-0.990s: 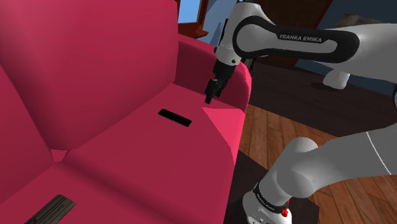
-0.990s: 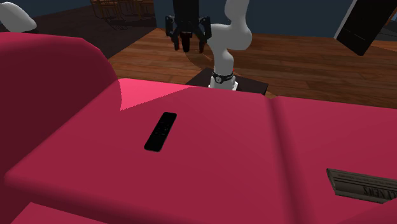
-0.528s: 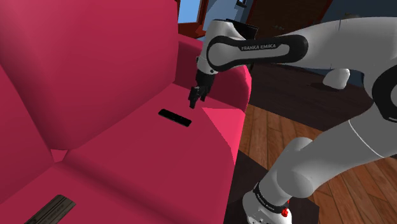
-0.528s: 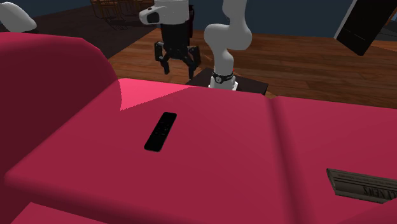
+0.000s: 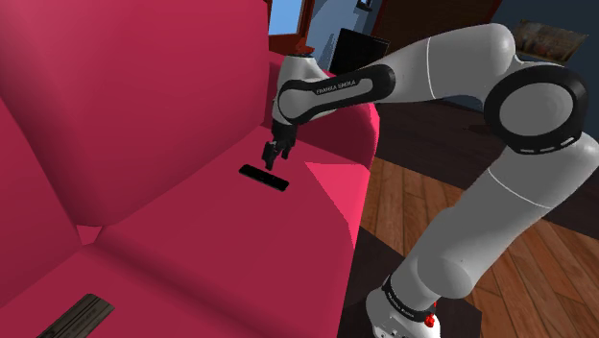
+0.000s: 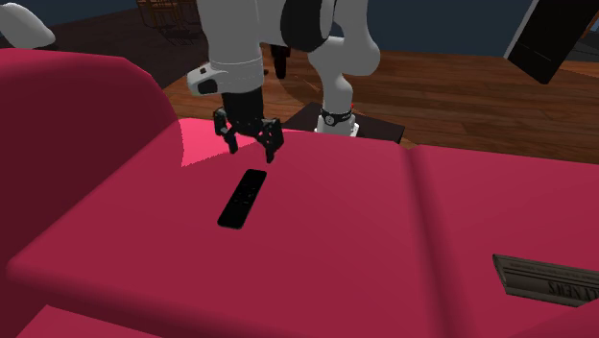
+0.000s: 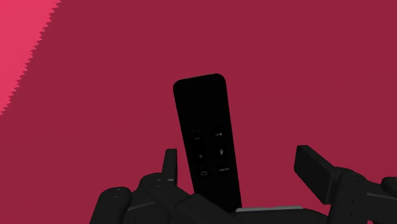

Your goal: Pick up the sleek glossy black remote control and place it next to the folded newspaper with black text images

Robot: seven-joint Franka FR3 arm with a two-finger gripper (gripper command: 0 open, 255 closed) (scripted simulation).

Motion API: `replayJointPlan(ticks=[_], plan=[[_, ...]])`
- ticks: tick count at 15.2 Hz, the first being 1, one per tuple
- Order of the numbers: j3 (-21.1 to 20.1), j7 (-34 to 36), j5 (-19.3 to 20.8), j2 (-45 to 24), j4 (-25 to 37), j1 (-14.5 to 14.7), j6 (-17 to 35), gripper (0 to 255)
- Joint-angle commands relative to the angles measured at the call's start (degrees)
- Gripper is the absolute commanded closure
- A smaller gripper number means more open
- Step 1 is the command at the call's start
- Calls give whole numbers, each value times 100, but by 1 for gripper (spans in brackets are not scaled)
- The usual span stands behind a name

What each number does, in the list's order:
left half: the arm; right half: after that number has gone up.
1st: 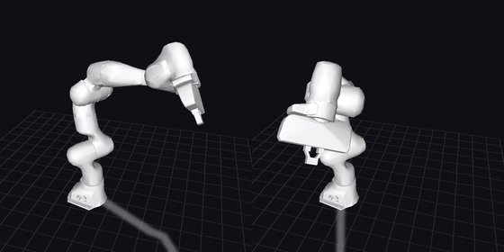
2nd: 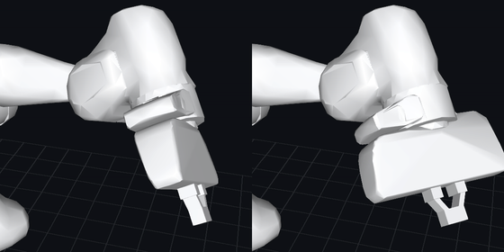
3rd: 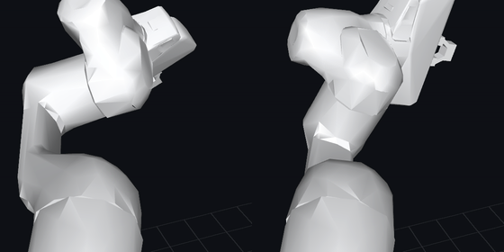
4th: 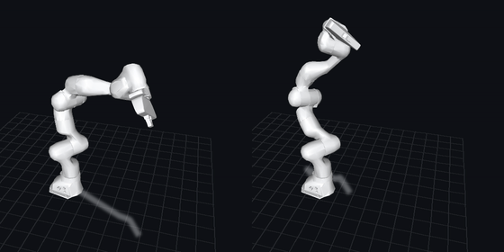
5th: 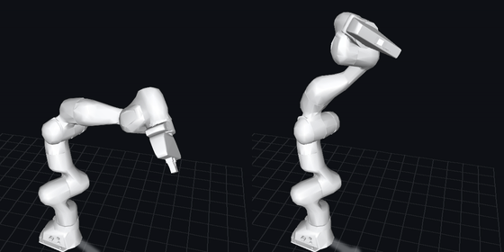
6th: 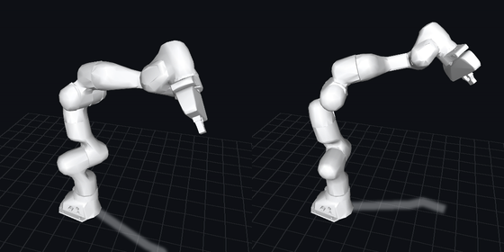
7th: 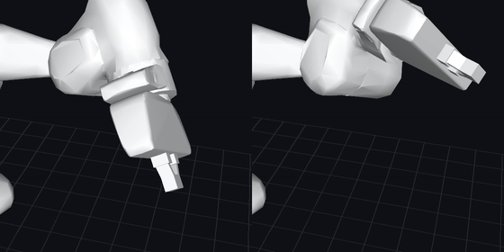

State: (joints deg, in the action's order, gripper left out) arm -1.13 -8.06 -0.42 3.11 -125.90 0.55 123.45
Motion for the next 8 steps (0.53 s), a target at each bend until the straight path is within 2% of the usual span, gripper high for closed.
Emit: replayJointPlan(ticks=[1,4,8], plan=[[-11,20,54,-450,213,7,227,0],[-9,35,136,-1083,613,13,442,0],[-4,40,143,-1252,499,14,724,0]])
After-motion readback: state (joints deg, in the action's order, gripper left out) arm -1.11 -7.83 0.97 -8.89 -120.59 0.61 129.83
